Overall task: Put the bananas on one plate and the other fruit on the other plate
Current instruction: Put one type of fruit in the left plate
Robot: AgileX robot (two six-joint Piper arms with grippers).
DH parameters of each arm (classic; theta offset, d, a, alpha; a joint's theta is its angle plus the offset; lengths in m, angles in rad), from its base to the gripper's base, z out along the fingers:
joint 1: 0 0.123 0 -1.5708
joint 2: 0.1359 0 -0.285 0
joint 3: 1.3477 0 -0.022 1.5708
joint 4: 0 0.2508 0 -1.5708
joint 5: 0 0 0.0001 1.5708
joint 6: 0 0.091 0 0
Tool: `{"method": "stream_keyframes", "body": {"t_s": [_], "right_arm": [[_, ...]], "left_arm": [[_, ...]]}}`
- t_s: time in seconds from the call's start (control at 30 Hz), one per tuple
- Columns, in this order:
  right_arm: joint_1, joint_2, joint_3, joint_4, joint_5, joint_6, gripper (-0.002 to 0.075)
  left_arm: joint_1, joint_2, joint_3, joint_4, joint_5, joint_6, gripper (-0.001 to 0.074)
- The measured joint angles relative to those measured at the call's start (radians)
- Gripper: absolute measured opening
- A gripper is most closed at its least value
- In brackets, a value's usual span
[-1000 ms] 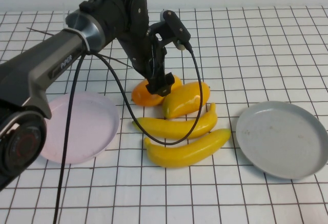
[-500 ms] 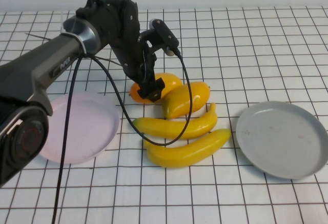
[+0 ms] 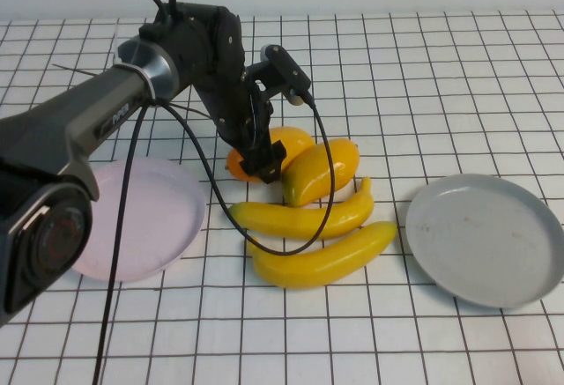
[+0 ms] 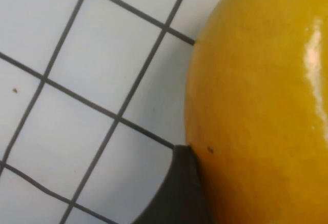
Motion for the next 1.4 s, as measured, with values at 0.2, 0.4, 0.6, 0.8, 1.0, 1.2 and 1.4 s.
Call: {"method": "stream_keyframes", "body": {"t_s": [0.2, 0.4, 0.6, 0.8, 1.0, 1.2, 1.4], "right_arm": [[0.0, 0.0, 0.0, 0.0, 0.0, 0.0, -0.0015], [0.0, 0.0, 0.0, -0.008, 0.002, -0.022, -0.0015], [0.0, 0.0, 0.0, -0.008, 0.002, -0.026, -0.0015], [0.0, 0.0, 0.0, -0.008, 0.003, -0.027, -0.0015], [0.0, 0.0, 0.0, -0.006, 0.003, -0.027, -0.0015], [0.0, 0.0, 0.0, -0.004, 0.003, -0.027, -0.0015], [0.0, 0.0, 0.0, -0.003, 0.003, -0.027, -0.0015]], "left_arm": [[0.0, -0.018, -0.03, 0.075, 0.053, -0.073, 0.0557], [0.004, -0.115, -0.133, 0.246, 0.16, -0.209, 0.0557], [0.068, -0.213, -0.122, 0.253, 0.175, -0.329, 0.0557], [0.121, -0.291, 0.087, 0.208, 0.177, -0.366, 0.0557], [0.128, -0.407, 0.393, 0.2, 0.175, -0.37, 0.0557], [0.14, -0.566, 0.686, 0.202, 0.049, -0.387, 0.0557], [0.193, -0.633, 0.923, 0.21, -0.216, -0.402, 0.0557]]}}
